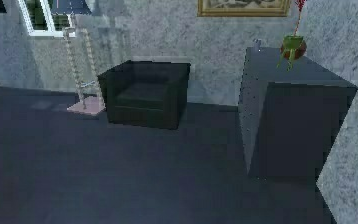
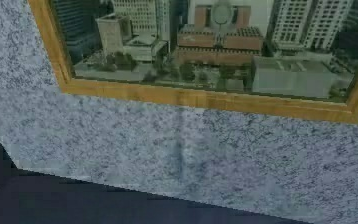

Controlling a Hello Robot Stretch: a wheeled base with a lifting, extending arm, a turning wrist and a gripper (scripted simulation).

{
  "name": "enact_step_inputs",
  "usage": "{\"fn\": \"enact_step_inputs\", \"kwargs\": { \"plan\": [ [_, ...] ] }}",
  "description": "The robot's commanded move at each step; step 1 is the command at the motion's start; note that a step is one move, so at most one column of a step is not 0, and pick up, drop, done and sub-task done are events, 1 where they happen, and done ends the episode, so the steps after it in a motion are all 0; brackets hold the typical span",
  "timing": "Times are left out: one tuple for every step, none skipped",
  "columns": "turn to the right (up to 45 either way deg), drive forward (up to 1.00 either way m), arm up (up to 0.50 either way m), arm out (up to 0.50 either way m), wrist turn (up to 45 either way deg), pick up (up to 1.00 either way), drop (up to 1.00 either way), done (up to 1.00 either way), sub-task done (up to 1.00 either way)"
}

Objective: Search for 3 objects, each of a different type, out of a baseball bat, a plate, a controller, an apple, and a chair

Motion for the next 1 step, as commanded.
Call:
{"fn": "enact_step_inputs", "kwargs": {
  "plan": [
    [45.0, 0.00, 0.00, 0.00, 0.0, 0.00, 0.00, 0.00, 0.00]
  ]
}}
